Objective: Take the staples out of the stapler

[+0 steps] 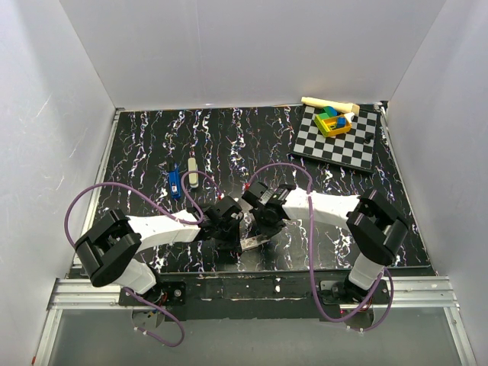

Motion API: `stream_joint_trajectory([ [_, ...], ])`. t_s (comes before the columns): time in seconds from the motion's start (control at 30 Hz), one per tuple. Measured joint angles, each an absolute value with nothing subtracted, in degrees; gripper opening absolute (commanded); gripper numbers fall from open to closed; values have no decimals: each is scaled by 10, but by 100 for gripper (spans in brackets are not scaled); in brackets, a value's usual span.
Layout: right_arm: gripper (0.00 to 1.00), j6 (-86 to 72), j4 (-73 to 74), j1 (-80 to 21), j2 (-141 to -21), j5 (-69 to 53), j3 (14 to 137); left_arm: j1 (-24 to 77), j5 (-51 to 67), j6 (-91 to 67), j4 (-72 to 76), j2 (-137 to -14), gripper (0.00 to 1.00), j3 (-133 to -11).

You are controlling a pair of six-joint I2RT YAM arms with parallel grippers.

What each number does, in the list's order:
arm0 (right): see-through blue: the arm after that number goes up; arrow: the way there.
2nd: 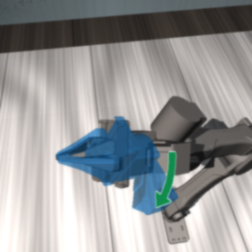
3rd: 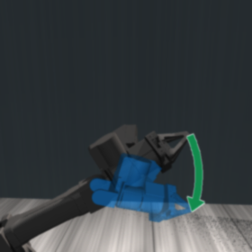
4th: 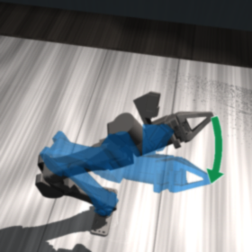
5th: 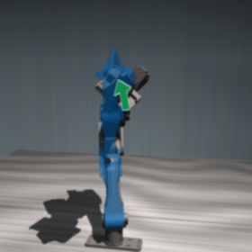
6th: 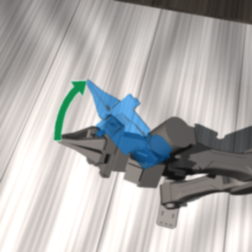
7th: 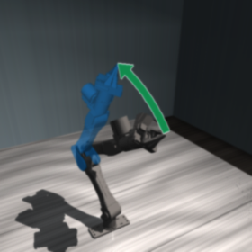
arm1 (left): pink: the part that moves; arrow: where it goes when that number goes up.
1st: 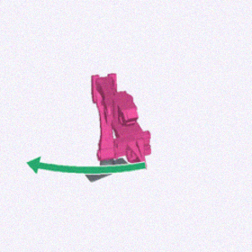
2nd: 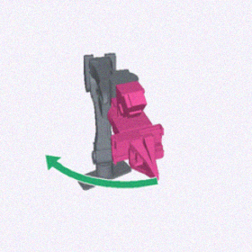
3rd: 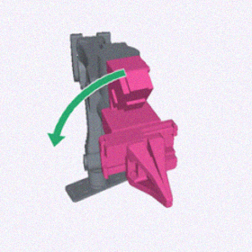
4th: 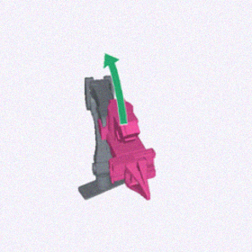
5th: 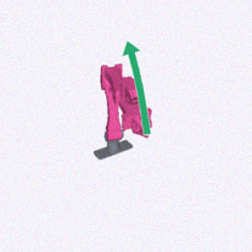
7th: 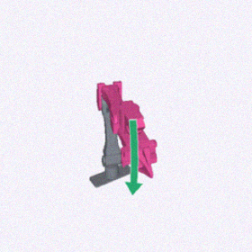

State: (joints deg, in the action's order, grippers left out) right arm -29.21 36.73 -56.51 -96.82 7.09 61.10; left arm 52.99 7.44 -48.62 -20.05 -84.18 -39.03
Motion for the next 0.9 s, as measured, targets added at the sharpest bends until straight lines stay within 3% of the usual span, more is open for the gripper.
stream_joint_trajectory([
  [0.57, 2, -331, 356, -581, -981, 54, 615, 530, 74, -485, -201, -843, 0, -392],
  [0.9, 19, -339, 363, -582, -978, 70, 615, 533, 60, -484, -200, -835, 0, -388],
])
